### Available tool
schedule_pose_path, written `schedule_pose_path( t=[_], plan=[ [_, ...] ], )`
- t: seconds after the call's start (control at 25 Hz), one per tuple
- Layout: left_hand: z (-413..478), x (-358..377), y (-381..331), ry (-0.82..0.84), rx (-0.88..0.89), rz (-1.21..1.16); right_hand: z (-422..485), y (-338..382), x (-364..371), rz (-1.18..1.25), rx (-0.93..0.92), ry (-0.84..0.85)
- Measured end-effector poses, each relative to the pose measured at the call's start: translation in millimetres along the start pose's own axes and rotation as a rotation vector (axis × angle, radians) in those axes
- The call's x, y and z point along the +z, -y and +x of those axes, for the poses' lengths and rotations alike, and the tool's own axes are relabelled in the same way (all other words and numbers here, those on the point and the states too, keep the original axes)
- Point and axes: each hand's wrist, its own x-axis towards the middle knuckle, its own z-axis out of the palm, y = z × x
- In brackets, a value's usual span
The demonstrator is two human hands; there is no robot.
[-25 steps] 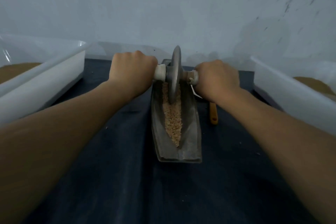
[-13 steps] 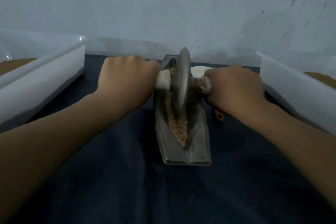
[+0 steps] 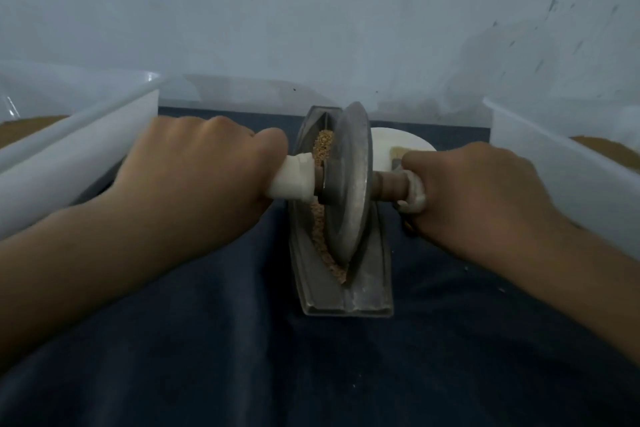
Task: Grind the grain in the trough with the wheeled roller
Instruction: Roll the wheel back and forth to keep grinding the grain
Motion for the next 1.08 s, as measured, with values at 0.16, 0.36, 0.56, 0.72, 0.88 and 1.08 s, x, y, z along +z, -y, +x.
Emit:
schedule_pose_path(
  t=[0.16,0.36,0.56,0.72,0.88,1.08],
  plan=[
    [22.4,28.1,-8.8,0.123,-0.117,0.013,27.6,0.5,22.1,-0.099,0.094,0.135],
    [77.1,62.7,-11.4,0.149,-0.238,-0.032,86.0,-2.5,49.3,-0.013,0.218,0.291],
    [14.9,22.5,-12.2,0.007,-0.089,-0.002,23.7,-0.3,13.3,-0.076,0.054,0.106],
    [4.7,7.9,-7.6,-0.009,-0.058,-0.01,-0.2,-5.9,0.6,0.002,0.01,0.07],
    [44.3,45.9,-13.6,0.119,-0.149,0.037,49.9,0.2,38.2,-0.035,0.171,0.198],
    [69.4,54.3,-11.8,0.145,-0.19,-0.011,75.2,-3.0,50.9,0.013,0.212,0.252]
  ],
)
